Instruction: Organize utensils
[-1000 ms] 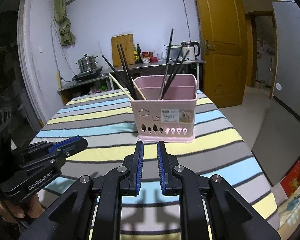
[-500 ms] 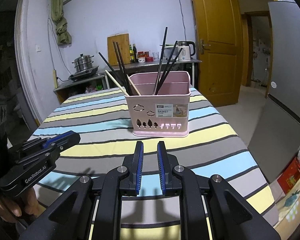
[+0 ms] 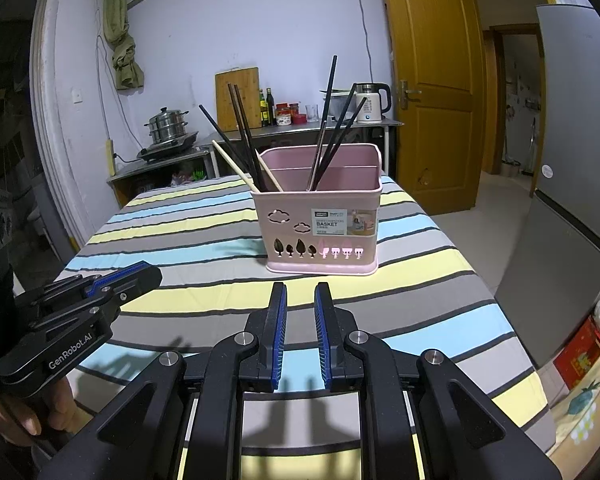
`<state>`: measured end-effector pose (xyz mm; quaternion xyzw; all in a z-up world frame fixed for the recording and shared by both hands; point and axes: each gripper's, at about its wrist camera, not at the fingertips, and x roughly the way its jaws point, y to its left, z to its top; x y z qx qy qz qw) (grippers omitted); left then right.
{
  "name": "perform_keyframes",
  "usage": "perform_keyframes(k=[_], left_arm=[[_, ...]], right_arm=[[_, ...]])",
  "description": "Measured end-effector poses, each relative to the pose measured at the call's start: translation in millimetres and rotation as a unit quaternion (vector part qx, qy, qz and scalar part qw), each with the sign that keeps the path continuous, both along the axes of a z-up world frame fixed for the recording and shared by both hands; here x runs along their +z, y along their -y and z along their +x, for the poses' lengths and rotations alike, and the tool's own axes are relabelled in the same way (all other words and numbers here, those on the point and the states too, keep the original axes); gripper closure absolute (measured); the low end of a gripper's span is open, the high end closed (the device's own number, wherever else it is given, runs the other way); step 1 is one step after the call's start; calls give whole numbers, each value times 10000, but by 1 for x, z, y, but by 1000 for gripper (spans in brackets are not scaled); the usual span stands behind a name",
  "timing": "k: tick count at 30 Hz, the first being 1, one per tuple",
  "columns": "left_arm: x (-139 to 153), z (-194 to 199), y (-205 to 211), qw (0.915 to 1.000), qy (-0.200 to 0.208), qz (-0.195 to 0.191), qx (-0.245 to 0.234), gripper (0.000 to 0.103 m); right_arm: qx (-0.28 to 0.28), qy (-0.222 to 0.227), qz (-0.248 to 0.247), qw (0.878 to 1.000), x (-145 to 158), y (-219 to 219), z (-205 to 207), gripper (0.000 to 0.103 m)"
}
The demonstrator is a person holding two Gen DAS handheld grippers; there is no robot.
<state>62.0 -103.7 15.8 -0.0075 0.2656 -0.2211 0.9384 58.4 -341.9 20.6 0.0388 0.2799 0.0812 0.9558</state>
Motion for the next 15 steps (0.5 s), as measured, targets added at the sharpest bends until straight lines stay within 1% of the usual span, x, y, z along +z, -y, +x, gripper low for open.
perform_keyframes(k=[15], left_arm=[[2,-1,0,10000,16,61,-32,96]], right_arm=[[10,-2,-12,10000,1,-1,0,89]])
